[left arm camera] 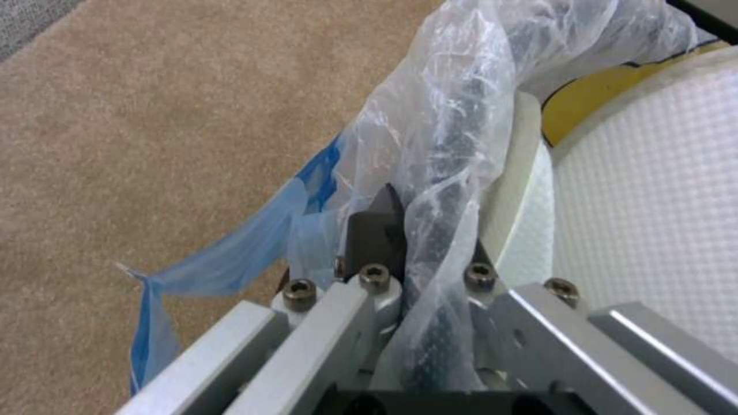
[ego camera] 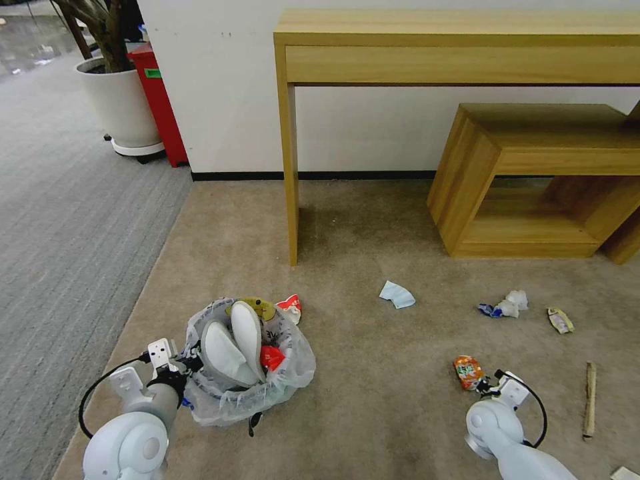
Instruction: Pick up the trash bin and place the garbage on the floor into it.
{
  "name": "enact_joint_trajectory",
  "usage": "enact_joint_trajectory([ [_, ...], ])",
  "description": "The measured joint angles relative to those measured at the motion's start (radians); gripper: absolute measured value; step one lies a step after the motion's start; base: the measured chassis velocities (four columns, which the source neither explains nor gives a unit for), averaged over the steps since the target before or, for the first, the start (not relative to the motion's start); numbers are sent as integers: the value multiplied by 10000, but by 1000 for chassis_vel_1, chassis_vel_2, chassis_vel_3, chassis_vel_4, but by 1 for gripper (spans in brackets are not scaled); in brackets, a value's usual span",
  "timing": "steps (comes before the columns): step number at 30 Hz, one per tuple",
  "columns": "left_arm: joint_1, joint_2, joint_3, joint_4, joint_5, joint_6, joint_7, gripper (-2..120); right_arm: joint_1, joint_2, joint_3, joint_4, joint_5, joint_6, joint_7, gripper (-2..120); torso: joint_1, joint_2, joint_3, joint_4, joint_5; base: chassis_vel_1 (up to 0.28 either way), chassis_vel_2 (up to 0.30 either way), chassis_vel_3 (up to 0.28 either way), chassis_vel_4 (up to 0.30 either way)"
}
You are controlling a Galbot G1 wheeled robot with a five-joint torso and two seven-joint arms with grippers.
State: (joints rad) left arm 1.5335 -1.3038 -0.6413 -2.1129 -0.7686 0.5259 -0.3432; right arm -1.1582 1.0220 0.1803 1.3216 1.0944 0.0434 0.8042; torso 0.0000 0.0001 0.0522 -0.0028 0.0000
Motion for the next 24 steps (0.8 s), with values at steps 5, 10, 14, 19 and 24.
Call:
enact_joint_trajectory([
  [5,47,-29,25,-44,6,0,13,1,63,191,-147,-122,-342,61,-92,19,0,0,0,0,-1,0,0,0,0],
  [10,68,-17,23,-60,6,-10,36,1,88,304,-202,-195,-532,116,-185,23,0,0,0,1,0,0,0,0,0],
  [14,85,20,-6,-57,4,-38,54,1,35,317,-216,-146,-674,124,-273,38,0,0,0,1,0,0,0,0,0],
  [19,52,54,-18,-30,-15,-41,56,1,-61,245,-201,48,-751,135,-333,57,0,0,0,1,0,0,0,0,0],
  [24,-4,63,-18,12,-26,-41,58,1,-101,111,-151,303,-754,121,-355,77,0,0,0,1,0,0,0,0,0],
])
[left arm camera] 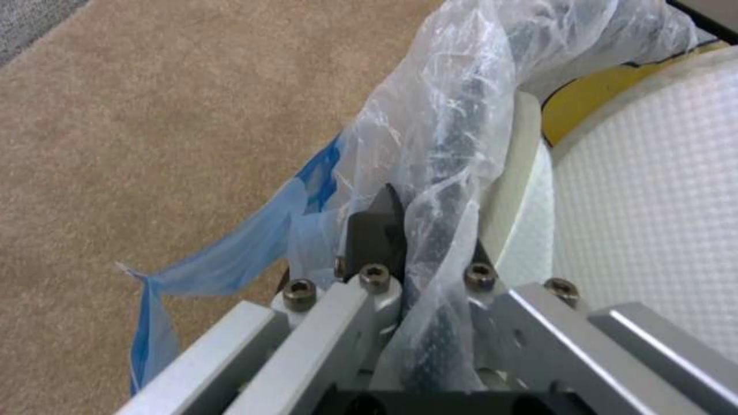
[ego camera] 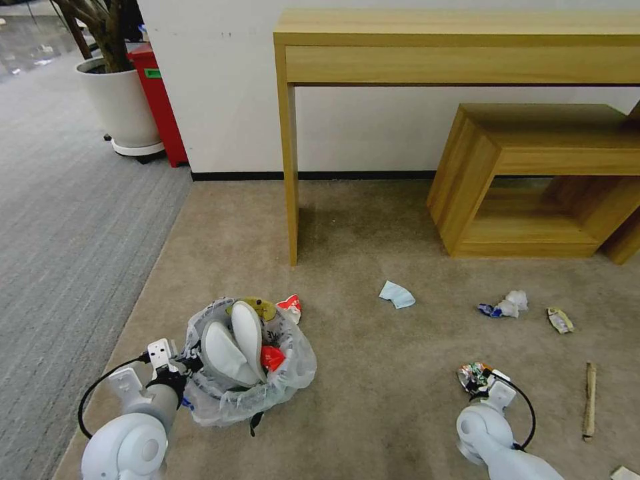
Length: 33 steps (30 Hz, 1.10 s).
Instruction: Pick up the trash bin and place the garbage on the floor into it.
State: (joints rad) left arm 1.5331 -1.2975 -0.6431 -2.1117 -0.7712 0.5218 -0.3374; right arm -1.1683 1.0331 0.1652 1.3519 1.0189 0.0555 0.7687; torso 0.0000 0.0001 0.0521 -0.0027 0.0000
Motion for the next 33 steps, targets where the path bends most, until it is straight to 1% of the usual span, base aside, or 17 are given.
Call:
enact_joint_trajectory([
  [1,-5,-9,0,14,3,0,0,1,-26,-62,22,114,6,-24,-11,82,0,0,0,0,0,0,0,0,0],
  [2,-5,-9,0,14,3,0,0,1,-26,-62,22,114,6,-24,-11,82,0,0,0,0,0,0,0,0,0],
  [5,-12,-55,2,55,29,0,0,1,-170,-273,86,396,21,-117,-220,93,0,0,0,-1,-1,0,0,0,0],
  [9,-13,-94,-6,72,53,-4,4,1,-220,-337,95,478,-1,-131,-383,97,0,0,0,-1,0,0,0,0,0],
  [15,9,-122,-25,82,80,-22,14,1,-246,-359,104,574,-23,-159,-432,99,0,0,0,0,0,0,0,0,0],
  [26,-2,-121,-36,48,83,-27,14,1,-590,-448,102,657,-181,-216,-494,99,0,0,0,-2,0,0,0,0,0],
  [33,70,-137,-18,-23,114,-38,17,1,-589,-457,-120,618,-429,-265,-719,99,0,0,0,0,0,0,0,0,0],
])
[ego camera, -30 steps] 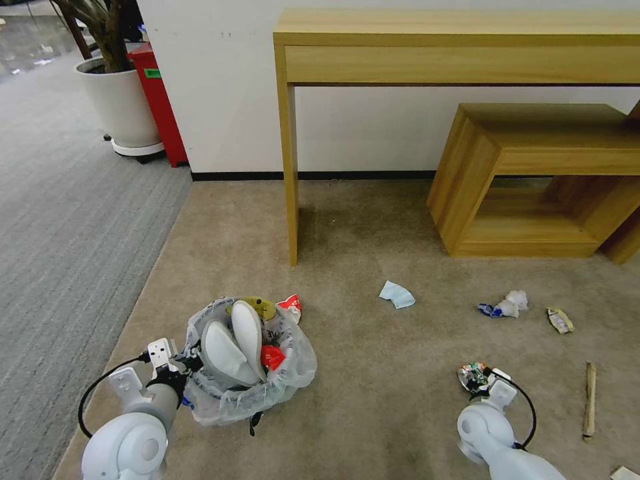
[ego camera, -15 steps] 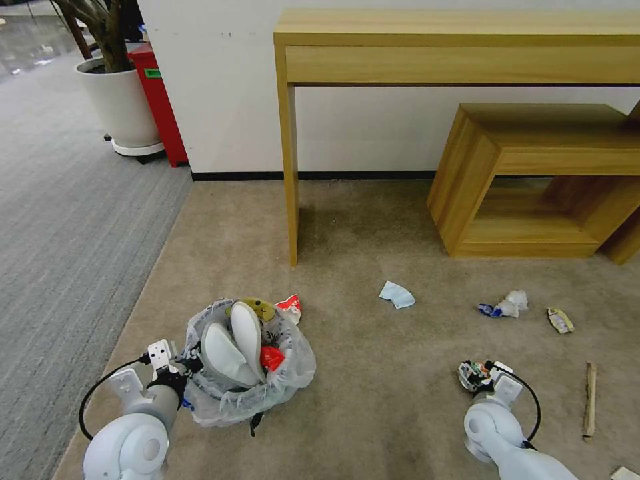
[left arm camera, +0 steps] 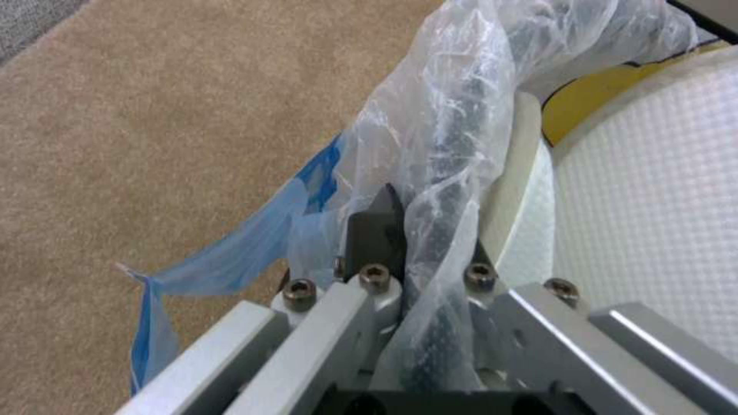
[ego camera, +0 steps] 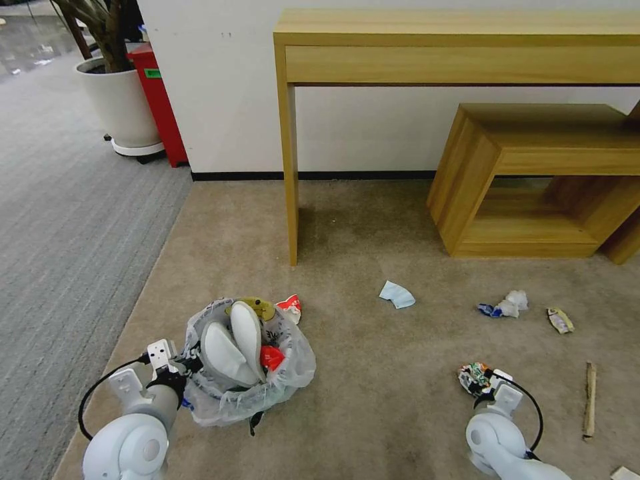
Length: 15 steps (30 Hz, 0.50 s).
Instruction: Pick up the trash bin and place the garbage on the floor into it.
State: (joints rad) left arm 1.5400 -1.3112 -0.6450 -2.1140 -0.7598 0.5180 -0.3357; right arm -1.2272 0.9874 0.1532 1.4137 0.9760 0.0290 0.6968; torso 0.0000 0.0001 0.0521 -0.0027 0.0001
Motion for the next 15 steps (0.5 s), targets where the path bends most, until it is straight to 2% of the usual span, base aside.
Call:
enact_joint_trajectory([
  [6,12,11,-23,-72,7,-12,1,1,-19,-173,-343,1,-291,-122,-349,99,0,0,0,0,1,0,0,0,0],
  [15,92,-1,-83,-98,41,-148,24,1,173,-607,-945,-324,-1040,-92,-1448,98,0,0,0,-1,0,0,0,0,0],
])
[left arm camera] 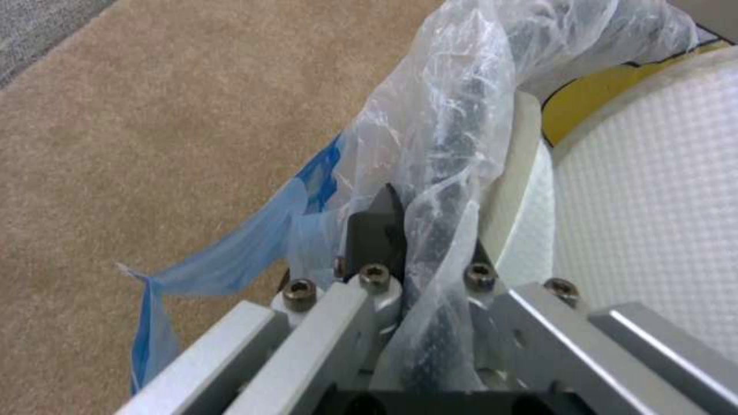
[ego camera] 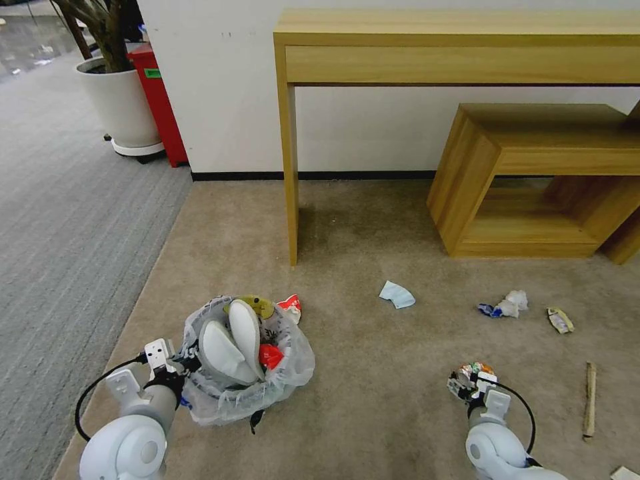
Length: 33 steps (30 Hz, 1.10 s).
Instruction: Pick up the trash bin and place the garbage on the floor into it.
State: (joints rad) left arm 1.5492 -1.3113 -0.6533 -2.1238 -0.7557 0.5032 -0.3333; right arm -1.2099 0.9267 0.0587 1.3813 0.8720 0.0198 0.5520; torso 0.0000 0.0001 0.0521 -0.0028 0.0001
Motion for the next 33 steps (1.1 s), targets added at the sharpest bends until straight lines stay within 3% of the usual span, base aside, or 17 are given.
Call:
enact_joint_trajectory([
  [21,-109,-39,-62,176,-30,-37,4,1,1099,-238,-1267,-2096,-977,419,-1216,96,0,0,0,1,1,0,0,0,0],
  [27,-168,-59,-48,238,-30,-39,1,1,1330,-74,-1590,-2387,-1050,565,-1212,76,0,0,0,2,0,0,0,0,0],
  [30,-227,-61,-27,334,-33,-46,-1,1,1399,-16,-1710,-2488,-1135,657,-1196,58,0,0,0,0,-4,0,0,0,0],
  [33,-290,-56,-8,395,-39,-48,-2,1,1404,-1,-1762,-2504,-1157,684,-1175,50,0,0,0,0,-6,0,0,0,0],
])
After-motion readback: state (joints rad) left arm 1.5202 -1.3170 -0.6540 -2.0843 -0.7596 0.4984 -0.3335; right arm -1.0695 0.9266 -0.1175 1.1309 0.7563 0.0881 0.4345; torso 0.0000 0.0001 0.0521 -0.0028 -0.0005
